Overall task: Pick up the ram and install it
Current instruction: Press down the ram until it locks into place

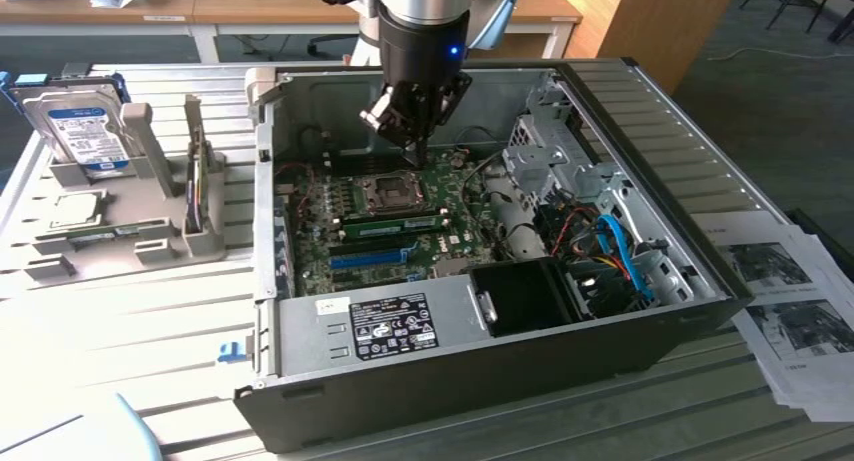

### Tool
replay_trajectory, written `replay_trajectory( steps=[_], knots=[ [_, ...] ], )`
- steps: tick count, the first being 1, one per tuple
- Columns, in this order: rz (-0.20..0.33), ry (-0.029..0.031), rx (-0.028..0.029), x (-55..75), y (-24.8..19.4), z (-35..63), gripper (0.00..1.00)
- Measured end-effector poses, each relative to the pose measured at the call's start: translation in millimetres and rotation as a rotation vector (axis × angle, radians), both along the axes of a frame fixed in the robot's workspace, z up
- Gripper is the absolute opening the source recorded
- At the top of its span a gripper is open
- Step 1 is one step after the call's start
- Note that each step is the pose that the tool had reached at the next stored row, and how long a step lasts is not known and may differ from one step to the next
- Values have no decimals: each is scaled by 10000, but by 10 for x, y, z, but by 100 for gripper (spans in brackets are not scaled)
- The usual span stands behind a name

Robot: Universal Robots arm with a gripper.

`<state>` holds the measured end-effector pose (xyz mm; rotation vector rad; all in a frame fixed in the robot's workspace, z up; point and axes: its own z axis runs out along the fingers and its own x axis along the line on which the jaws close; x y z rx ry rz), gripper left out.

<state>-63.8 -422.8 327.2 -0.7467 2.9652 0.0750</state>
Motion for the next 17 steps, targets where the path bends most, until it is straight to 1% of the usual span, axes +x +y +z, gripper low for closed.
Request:
replay_trajectory(
  steps=[13, 15, 17],
  knots=[
    [-2367, 1, 0, 0, 0, 0, 9],
    [-2532, -1, 0, 0, 0, 0, 9],
    [-2551, -2, 0, 0, 0, -1, 9]
  ],
)
